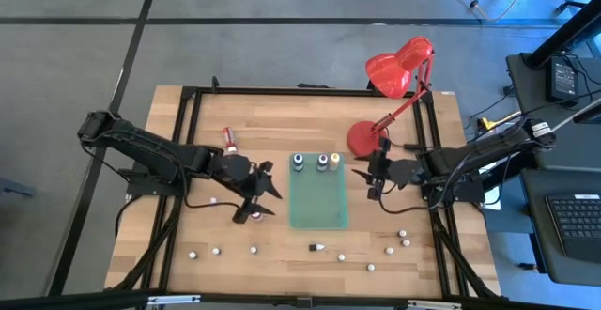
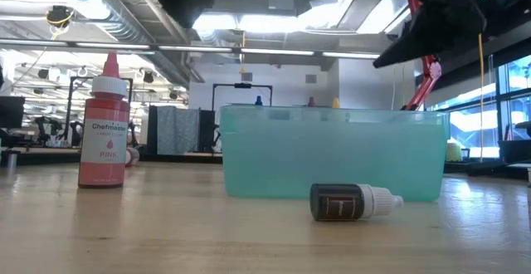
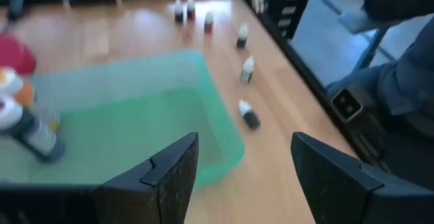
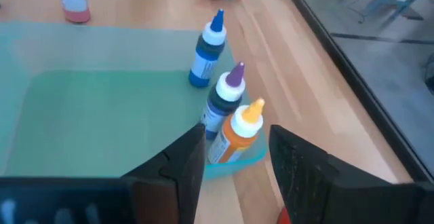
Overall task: Pick & Place food coloring
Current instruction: Put the large pink food coloring bottle into the green bin
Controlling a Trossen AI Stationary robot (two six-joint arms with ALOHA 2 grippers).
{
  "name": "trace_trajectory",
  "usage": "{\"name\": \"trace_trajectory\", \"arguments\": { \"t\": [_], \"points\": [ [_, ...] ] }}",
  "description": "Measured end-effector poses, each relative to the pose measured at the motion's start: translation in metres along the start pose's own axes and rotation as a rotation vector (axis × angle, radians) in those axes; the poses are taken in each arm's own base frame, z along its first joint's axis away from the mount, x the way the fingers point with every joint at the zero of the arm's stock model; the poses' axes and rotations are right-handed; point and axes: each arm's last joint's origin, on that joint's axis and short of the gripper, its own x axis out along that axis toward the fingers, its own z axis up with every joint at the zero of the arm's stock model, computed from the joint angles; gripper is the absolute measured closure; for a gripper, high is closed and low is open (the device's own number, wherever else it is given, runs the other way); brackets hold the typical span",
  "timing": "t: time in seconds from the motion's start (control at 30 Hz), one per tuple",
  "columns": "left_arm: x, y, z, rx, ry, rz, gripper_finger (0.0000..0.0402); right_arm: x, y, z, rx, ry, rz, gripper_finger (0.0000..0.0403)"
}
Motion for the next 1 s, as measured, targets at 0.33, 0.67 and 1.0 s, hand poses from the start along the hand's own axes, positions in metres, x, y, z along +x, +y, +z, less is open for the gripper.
{"name": "trace_trajectory", "arguments": {
  "t": [0.33,0.67,1.0],
  "points": [
    [-0.001,-0.013,-0.005,-0.052,0.168,0.126,0.0174,0.001,0.000,-0.002,-0.026,-0.010,-0.026,0.0238],
    [0.021,-0.029,-0.003,-0.096,0.446,0.197,0.0174,0.002,-0.001,-0.002,-0.020,-0.015,-0.030,0.0238],
    [0.035,-0.027,-0.022,-0.166,0.606,0.217,0.0174,0.002,-0.002,-0.002,-0.016,-0.014,-0.032,0.0238]
  ]
}}
